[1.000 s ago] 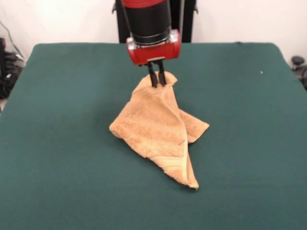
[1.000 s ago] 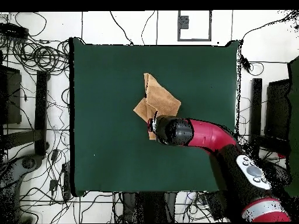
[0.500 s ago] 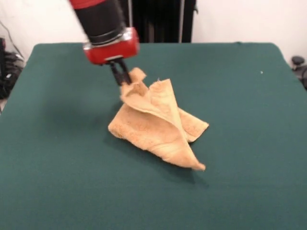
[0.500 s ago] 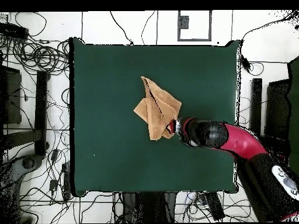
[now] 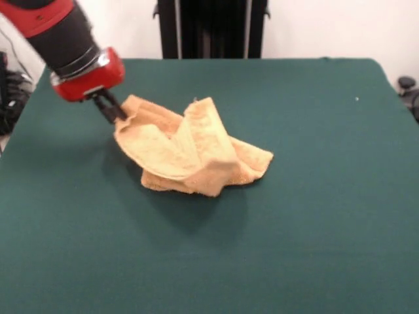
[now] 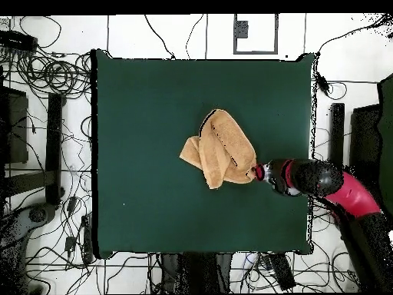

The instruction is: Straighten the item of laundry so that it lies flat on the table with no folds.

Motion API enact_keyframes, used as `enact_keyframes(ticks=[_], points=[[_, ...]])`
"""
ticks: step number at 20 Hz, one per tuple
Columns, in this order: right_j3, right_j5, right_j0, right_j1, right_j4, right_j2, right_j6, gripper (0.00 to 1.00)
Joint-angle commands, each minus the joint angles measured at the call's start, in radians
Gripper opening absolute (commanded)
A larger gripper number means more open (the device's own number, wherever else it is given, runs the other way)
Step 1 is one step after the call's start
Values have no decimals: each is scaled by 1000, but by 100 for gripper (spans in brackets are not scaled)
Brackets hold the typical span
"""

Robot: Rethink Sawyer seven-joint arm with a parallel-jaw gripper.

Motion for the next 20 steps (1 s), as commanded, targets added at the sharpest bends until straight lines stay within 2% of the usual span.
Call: enact_keyframes(ticks=[1, 12, 16, 20], points=[[-185, 92, -19, 210, -88, 130, -488, 0], [-352, 257, -40, 268, -84, 153, -654, 0], [-398, 318, -34, 259, -92, 158, -687, 0], [-400, 346, -33, 230, -104, 162, -691, 0]])
